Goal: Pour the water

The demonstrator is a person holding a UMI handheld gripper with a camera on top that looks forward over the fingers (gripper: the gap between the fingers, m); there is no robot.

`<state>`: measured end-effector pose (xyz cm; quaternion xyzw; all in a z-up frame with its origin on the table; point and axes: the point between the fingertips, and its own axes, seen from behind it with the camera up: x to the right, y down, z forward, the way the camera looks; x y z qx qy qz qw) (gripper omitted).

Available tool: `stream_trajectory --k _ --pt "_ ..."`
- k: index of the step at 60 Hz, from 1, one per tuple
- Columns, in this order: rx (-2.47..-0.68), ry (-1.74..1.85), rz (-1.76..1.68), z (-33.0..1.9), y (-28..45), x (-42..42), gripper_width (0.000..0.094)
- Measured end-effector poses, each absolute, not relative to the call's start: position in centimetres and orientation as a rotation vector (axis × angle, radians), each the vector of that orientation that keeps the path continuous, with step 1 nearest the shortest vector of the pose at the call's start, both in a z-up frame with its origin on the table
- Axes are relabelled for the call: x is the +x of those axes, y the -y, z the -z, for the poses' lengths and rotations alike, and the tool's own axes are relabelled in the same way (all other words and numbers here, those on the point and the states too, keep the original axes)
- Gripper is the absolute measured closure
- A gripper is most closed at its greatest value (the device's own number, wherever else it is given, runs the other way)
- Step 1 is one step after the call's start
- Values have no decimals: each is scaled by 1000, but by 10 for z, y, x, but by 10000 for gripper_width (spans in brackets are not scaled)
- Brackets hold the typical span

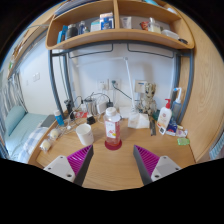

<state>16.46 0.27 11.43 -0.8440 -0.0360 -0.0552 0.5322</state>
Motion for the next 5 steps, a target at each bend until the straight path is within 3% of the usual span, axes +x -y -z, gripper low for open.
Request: stream_trajectory --k 5 --pt "-2015 87 109 -117 1 165 106"
